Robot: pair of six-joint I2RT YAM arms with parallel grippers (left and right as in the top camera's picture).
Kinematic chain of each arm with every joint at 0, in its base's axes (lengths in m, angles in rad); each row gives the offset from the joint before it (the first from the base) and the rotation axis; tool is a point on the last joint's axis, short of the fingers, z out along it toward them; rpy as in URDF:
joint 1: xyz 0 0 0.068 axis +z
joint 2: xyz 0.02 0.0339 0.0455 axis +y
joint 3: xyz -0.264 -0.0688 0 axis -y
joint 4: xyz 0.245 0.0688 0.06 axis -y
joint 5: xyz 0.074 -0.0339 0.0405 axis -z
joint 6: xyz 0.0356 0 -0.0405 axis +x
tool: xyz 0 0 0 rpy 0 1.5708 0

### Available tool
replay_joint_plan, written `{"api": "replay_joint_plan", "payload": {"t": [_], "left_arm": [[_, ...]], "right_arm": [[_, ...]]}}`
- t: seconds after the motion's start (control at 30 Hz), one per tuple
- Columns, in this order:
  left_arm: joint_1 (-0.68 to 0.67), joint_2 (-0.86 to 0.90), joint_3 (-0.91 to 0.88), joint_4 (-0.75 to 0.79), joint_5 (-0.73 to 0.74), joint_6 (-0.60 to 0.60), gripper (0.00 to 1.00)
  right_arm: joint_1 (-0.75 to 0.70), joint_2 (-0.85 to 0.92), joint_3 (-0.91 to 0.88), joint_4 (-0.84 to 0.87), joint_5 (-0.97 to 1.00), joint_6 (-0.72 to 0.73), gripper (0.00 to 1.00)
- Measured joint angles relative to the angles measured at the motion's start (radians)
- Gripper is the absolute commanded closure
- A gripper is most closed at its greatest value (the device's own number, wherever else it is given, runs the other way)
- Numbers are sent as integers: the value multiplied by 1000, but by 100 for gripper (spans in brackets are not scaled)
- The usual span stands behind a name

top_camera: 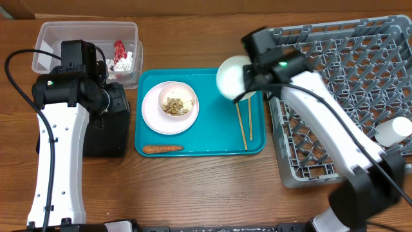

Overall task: Sort waste into correct bins and load items into the dishwasher
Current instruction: 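Grasp the white bowl on the teal tray with the right gripper and lift, then move the white bowl with the right gripper and place it in the dish rack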

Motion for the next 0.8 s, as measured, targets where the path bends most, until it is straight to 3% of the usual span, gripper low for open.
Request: {"api": "replay_joint_plan", "payload": {"t": [0.13,0.37,0.6,0.8], "left_arm": [[0,0,0,0,0,0,39],[0,0,0,5,0,0,39],[0,0,0,10,0,0,39],[0,0,-1,12,0,-1,39]], "right_arm": [[-35,-94,11,-32,263,9,96],[-175,-87,0,-73,758,161,96],[-445,-64,-4,90,918,232,96],[-651,0,-4,254,954,174,96]]}}
